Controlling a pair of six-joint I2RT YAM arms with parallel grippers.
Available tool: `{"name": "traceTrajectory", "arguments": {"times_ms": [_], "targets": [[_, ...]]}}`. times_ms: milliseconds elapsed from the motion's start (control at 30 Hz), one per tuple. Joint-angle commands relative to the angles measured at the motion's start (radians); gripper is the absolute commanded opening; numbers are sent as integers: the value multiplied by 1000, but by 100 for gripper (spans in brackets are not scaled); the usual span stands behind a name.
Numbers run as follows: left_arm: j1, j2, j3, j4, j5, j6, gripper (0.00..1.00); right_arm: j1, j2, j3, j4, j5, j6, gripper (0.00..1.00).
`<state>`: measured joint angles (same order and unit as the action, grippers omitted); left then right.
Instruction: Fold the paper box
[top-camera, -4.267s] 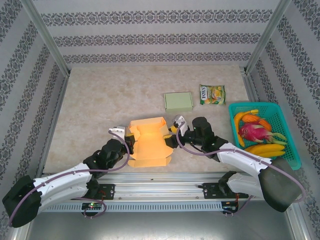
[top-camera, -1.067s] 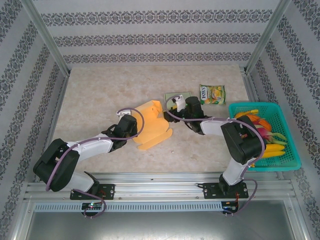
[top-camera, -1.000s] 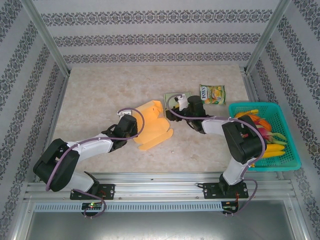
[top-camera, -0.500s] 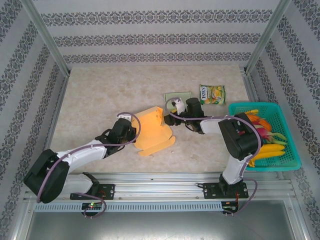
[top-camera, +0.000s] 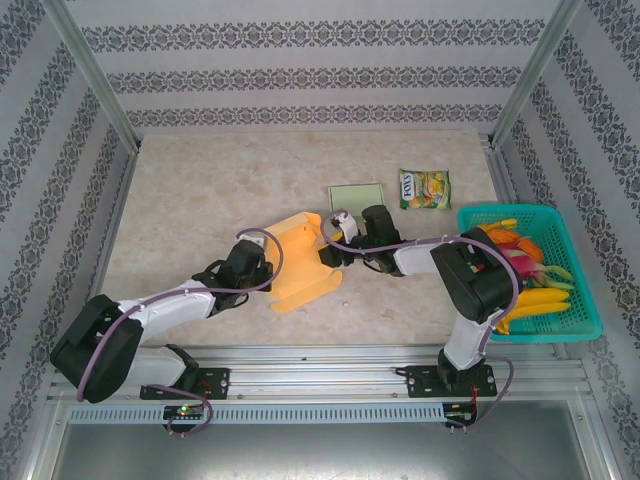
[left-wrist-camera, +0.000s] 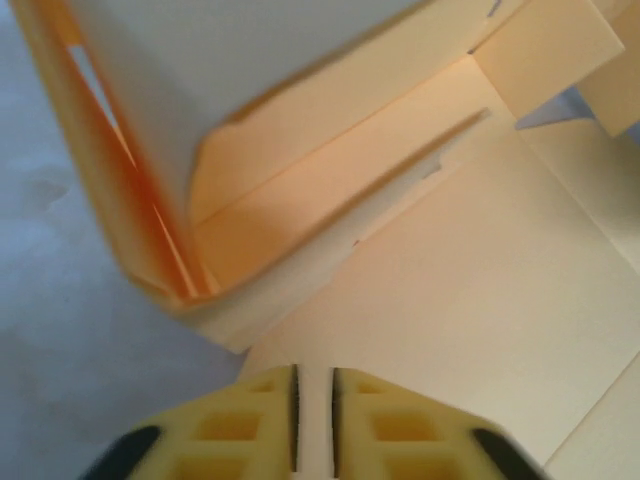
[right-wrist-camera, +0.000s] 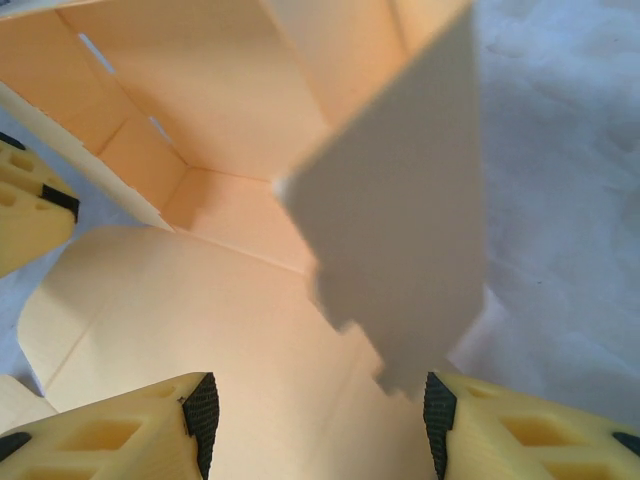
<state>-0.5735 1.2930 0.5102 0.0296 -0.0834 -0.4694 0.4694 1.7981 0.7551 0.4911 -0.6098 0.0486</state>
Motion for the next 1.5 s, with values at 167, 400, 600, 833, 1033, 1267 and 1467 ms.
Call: {"name": "traceTrajectory", "arguments": {"times_ms": [167,400,600,833,1033,1267,1467], "targets": [[-1,-146,-35,27,-74,-75,56,15,-102,-72,44,138,70,58],[-19,-305,-141,47,-140,-77,64,32,-188,-154,43,207,90,59],[-19,-279,-196,199,-133,22,71,10,-180,-117,28,176,101,60],[-17,-106,-158,349,-223,101,77,7,-156,-82,32,137,106,60],[-14,73,-79,416,-319,133,76,6,-137,-77,30,121,93,60],[-11,200,-19,493,-319,181,57,-3,-120,-74,34,107,87,60],[-9,286,37,501,-323,198,26,-9,-113,-69,36,95,88,59]]}}
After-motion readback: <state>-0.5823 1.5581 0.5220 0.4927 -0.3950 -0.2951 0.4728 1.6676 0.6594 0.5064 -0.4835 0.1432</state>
